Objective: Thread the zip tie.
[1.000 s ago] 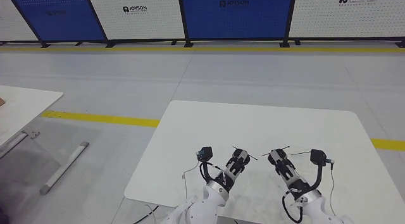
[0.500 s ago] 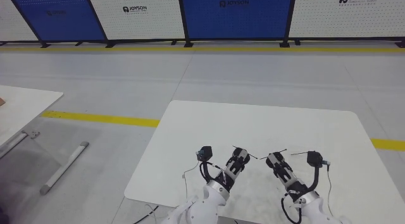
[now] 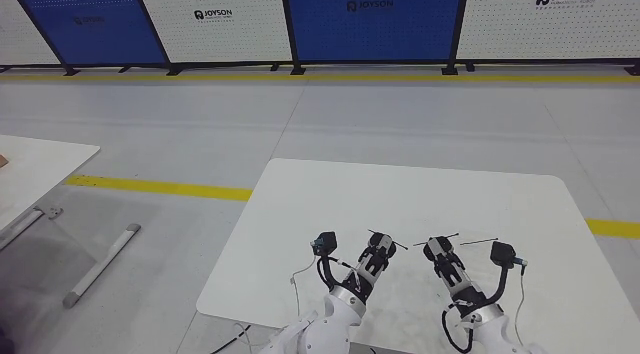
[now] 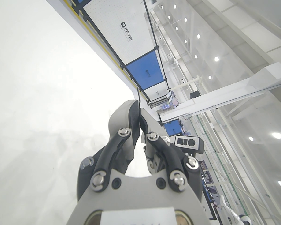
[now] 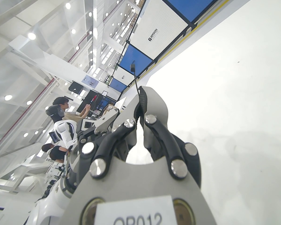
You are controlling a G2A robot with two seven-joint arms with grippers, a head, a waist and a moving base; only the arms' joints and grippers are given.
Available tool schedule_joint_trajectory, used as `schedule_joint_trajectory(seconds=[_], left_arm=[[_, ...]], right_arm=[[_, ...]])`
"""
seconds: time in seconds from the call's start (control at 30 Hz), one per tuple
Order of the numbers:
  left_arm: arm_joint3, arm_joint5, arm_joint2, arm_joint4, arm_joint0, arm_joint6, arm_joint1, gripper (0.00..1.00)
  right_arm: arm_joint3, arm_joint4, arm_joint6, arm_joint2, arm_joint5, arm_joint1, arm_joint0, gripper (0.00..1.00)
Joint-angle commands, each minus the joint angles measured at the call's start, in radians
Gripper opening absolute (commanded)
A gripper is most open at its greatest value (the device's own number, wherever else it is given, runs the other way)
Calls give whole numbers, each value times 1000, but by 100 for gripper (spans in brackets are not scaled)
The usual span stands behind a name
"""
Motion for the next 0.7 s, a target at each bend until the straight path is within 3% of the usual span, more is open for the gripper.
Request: schedule_joint_trajectory(seconds=[0.0,0.67], left_arm=[[0,0,0,0,0,0,0,0],[0,0,0,0,0,0,0,0]], right_arm=[[2,-4,3,-2,4,-1,0,0],[-2,-11,-2,-18,15,-13,6,0]])
